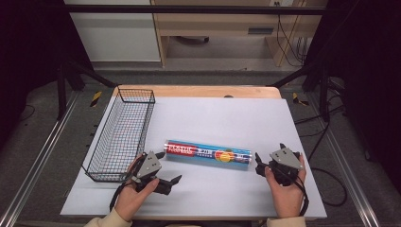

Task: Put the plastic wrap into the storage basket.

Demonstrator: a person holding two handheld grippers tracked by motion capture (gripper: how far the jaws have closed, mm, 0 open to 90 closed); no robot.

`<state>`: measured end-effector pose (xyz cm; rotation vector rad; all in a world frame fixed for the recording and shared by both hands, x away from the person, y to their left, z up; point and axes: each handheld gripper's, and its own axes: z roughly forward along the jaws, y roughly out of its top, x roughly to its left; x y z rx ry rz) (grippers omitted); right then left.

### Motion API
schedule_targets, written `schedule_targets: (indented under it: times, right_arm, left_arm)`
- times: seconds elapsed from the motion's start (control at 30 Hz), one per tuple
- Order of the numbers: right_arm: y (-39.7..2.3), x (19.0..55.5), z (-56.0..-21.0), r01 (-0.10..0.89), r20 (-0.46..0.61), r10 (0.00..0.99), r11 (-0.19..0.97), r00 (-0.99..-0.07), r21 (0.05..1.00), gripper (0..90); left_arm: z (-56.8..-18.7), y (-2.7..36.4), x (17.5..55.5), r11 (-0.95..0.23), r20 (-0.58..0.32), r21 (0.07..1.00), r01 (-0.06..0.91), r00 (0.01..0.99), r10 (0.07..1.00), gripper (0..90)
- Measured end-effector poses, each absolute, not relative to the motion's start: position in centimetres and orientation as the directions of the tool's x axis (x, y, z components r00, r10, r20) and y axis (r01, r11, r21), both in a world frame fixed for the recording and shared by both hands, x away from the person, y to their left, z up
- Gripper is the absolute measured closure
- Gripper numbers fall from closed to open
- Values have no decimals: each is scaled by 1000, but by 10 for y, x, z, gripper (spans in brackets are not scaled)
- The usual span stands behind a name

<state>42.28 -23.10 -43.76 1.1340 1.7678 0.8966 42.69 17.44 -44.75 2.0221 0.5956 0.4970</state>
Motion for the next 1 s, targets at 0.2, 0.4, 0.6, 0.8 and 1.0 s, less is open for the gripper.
schedule_targets:
  times: [0.2,0.4,0.6,0.8,1.0]
  right_arm:
    - [-220,426,-428,336,-332,883,440,-332,833,151]
    - [-207,436,-407,331,-377,821,531,-428,780,56]
    - [-196,448,-388,301,-423,717,646,-554,701,83]
    - [-184,464,-382,281,-403,602,735,-689,618,109]
    - [-174,485,-385,249,-380,529,775,-759,581,109]
  left_arm:
    - [-445,178,427,-441,94,870,221,803,588,34]
    - [-446,177,425,-449,103,866,219,802,588,33]
    - [-446,182,423,-447,101,865,229,792,602,33]
    - [-445,183,421,-447,106,866,224,791,602,33]
    - [-444,184,423,-440,111,872,216,787,607,33]
